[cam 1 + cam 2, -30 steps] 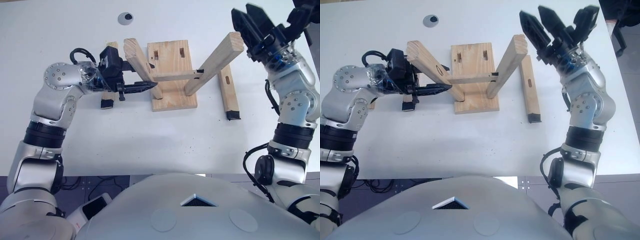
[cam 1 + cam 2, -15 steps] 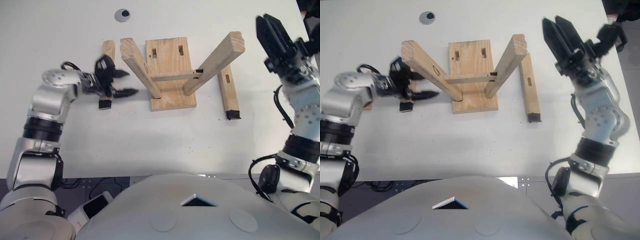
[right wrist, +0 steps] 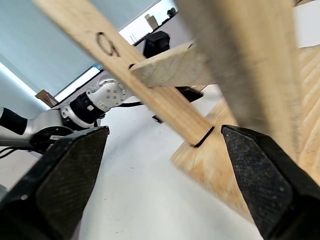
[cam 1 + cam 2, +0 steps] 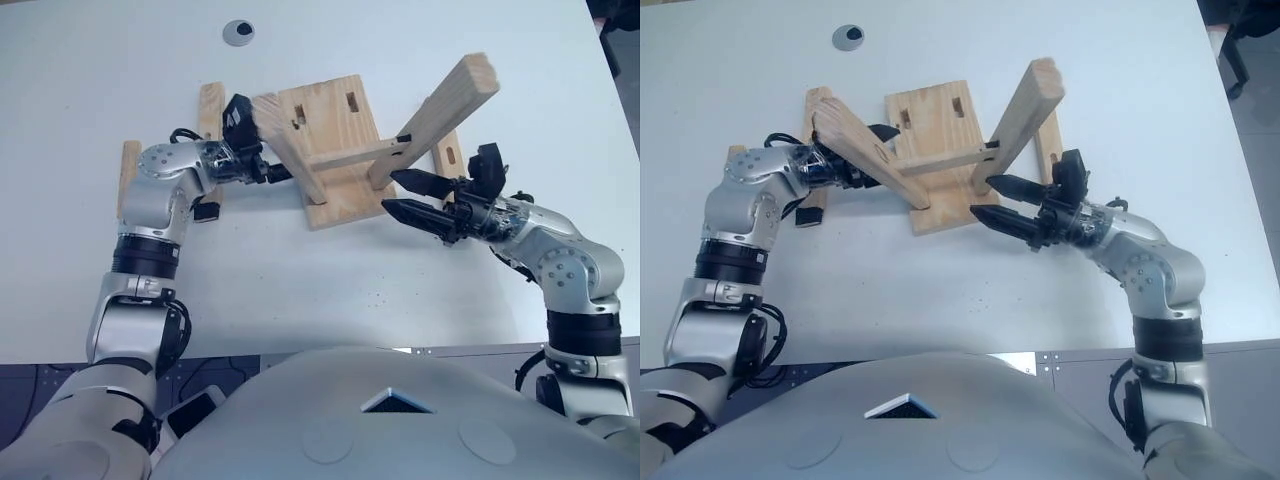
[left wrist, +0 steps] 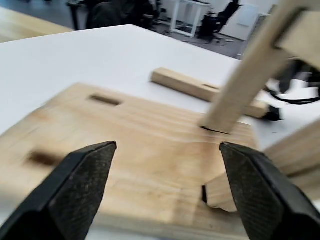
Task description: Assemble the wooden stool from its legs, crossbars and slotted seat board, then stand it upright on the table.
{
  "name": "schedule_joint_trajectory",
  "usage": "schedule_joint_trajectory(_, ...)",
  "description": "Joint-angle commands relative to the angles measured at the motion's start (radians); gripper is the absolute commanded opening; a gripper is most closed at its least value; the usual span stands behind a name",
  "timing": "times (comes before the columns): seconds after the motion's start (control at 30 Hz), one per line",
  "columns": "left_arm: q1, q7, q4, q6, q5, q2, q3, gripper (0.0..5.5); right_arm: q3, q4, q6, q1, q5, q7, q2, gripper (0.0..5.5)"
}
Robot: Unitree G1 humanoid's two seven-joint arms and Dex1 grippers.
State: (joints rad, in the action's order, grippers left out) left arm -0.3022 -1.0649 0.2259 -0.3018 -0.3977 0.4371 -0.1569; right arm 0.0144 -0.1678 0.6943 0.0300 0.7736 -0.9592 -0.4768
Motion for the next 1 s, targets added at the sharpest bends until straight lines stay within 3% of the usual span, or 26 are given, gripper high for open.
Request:
schedule_joint_trajectory(0.03,0.08,-0.047,-0.228,-0.062,-0.042,-0.012,-0.079,3.81,-0.017,0.175,-0.113,0.123,-0.095,0.061,0.06,4.14)
schedule_joint_trajectory(0.17,0.143,-0.033,-0.356,-0.11,-0.047,-0.006,-0.126,3.81,-0.045,0.227,-0.16,0.146,-0.12,0.074,0.077,4.14)
schedule_joint_trajectory(0.37,0.109,-0.101,-0.278,-0.09,-0.01,0.112,-0.087,3.81,-0.062,0.182,-0.155,0.091,-0.138,0.04,0.033,4.14)
schedule_joint_trajectory(0.43,0.043,-0.209,-0.209,-0.054,-0.006,0.202,-0.054,3.81,-0.099,0.126,-0.128,0.039,-0.101,0.004,-0.004,4.14)
schedule_joint_trajectory(0.5,-0.063,-0.228,-0.092,-0.001,0.021,0.222,-0.019,3.81,-0.12,0.05,-0.077,-0.036,-0.047,-0.043,-0.041,4.14)
schedule_joint_trajectory(0.6,-0.287,-0.006,0.215,0.116,0.101,0.097,0.041,3.81,-0.096,-0.08,0.02,-0.151,0.023,-0.1,-0.103,4.14)
schedule_joint_trajectory(0.7,-0.469,0.251,0.579,0.365,0.232,-0.02,0.049,3.81,0.001,-0.169,0.043,-0.212,-0.014,-0.164,-0.166,4.14)
schedule_joint_trajectory(0.87,-0.597,0.56,0.919,0.589,0.479,-0.096,-0.071,3.81,0.129,-0.179,0.047,-0.193,-0.111,-0.095,-0.151,4.14)
schedule_joint_trajectory(1.0,-0.629,0.694,1.045,0.659,0.643,-0.126,-0.155,3.81,0.223,-0.174,0.048,-0.146,-0.221,-0.034,-0.152,4.14)
